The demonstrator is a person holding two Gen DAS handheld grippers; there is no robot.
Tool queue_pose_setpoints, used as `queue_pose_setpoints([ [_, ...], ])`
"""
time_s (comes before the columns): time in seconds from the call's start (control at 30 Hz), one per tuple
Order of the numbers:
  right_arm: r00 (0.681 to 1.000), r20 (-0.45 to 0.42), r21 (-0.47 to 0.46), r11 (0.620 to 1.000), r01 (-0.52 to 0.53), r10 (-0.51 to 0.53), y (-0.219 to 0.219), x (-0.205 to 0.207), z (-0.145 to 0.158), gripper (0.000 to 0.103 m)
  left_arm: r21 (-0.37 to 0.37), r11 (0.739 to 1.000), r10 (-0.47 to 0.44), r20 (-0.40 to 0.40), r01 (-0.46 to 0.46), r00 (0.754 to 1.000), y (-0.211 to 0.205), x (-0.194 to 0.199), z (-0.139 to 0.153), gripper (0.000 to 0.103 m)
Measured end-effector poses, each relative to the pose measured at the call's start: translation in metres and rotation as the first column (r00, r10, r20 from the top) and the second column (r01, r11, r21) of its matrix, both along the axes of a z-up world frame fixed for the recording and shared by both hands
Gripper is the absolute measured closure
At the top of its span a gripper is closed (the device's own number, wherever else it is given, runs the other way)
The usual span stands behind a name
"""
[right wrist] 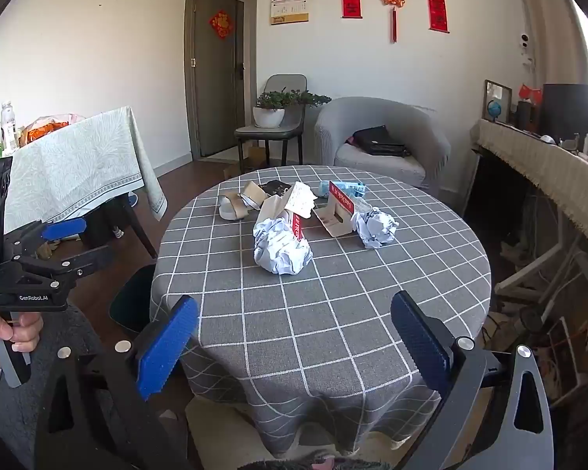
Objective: Collect trash
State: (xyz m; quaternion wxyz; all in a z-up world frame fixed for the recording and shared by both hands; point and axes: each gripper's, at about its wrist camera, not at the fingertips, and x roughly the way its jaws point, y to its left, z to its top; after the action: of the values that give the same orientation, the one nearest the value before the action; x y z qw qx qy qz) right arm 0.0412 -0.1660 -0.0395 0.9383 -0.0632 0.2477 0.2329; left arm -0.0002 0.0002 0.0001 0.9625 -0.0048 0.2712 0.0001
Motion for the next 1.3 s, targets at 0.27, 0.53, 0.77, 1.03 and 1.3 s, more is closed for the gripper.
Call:
queue_pose_setpoints([
  [0.27,1.000,0.000,0.003,1.000,-0.001,0.001,-0.0001,0.0003,0.0001,0.003,0.003,1.000,0.000,-0.006,0.000,1.000,-0.0002,0.0003,-0.0002,0.003],
  [0.53,1.000,-0.001,0.003,1.000,0.000,0.000,0.0000,0.0006,0.0001,0.003,0.004,1.000,0.000,-0.005,0.000,1.000,-0.0004,-0.0001,0.0002,0.003],
  [0.77,1.000,-0.001,0.003,1.000,0.000,0.000,0.0002,0.0006,0.0000,0.003,0.007,1.000,0.001,-0.008,-0.001,1.000,0.0000,0.0000,-0.0013,0.003],
  [1.03,1.000,0.000,0.004,1.000,0.000,0.000,0.0003,0.0006,-0.0001,0.003,0.007,1.000,0.003,-0.010,-0.003,1.000,0.0025,0.0010,-0.0052,0.003],
  [1.3,1.000,-0.001,0.004,1.000,0.000,0.000,0.0004,0.0004,0.0000,0.003,0.006,1.000,0.003,-0.010,-0.003,1.000,0.0026,0.0017,-0.0043,0.003],
])
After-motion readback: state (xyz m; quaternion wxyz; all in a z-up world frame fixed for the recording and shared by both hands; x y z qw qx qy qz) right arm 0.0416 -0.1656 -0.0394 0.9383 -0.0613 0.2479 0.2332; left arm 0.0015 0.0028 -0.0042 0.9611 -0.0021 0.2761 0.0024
